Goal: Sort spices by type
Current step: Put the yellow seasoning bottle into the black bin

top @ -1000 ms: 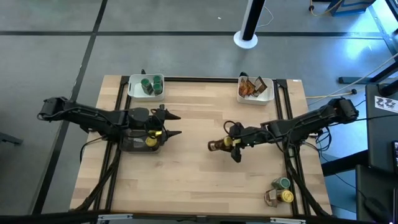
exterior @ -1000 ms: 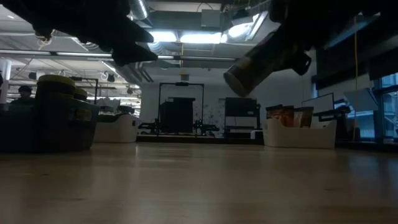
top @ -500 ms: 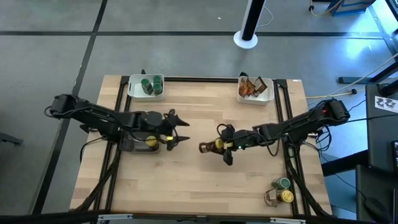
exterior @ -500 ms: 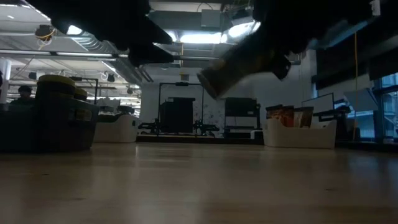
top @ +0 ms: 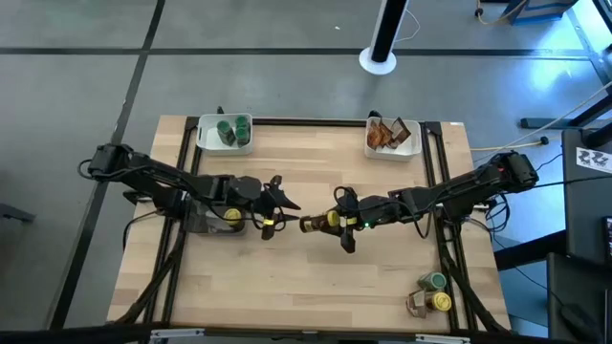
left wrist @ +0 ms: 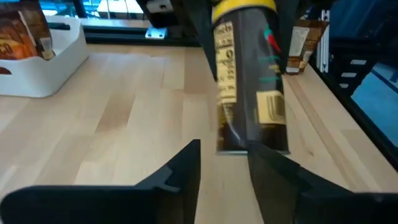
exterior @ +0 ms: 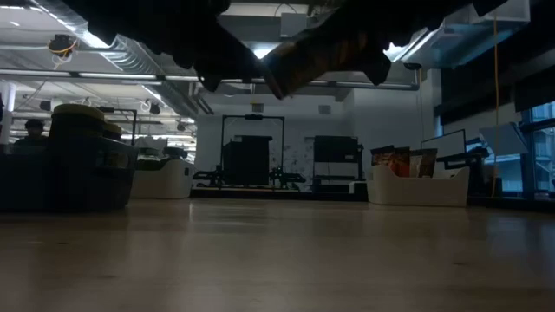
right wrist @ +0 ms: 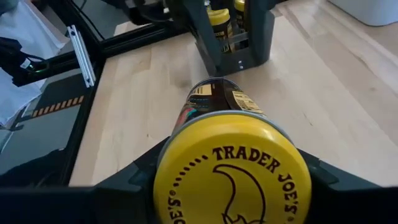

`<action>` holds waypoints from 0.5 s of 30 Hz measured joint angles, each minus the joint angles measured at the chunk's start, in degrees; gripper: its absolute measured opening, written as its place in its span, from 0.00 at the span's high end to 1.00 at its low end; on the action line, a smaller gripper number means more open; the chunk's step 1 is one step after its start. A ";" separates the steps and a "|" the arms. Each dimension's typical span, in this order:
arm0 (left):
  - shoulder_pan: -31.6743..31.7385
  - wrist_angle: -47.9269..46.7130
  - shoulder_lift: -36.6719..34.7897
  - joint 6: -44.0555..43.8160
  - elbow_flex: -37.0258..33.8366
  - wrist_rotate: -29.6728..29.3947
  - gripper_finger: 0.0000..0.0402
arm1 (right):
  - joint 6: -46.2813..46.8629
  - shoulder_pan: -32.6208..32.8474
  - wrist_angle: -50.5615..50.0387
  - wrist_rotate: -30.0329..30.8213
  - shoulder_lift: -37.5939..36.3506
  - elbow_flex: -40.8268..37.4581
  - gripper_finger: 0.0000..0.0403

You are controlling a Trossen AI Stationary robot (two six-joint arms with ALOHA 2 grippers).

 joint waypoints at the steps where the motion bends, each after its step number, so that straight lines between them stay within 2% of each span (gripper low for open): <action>1: -0.03 -0.10 0.07 -0.06 0.01 0.01 0.72 | -0.06 0.00 0.00 0.43 0.00 0.00 0.46; 8: 0.01 3.69 2.96 -0.07 -0.01 0.58 0.78 | -1.41 0.01 0.05 2.13 0.00 -0.09 0.46; 15: 0.21 4.92 3.94 0.18 0.01 2.82 0.79 | -2.82 0.02 2.02 2.84 0.03 -0.13 0.46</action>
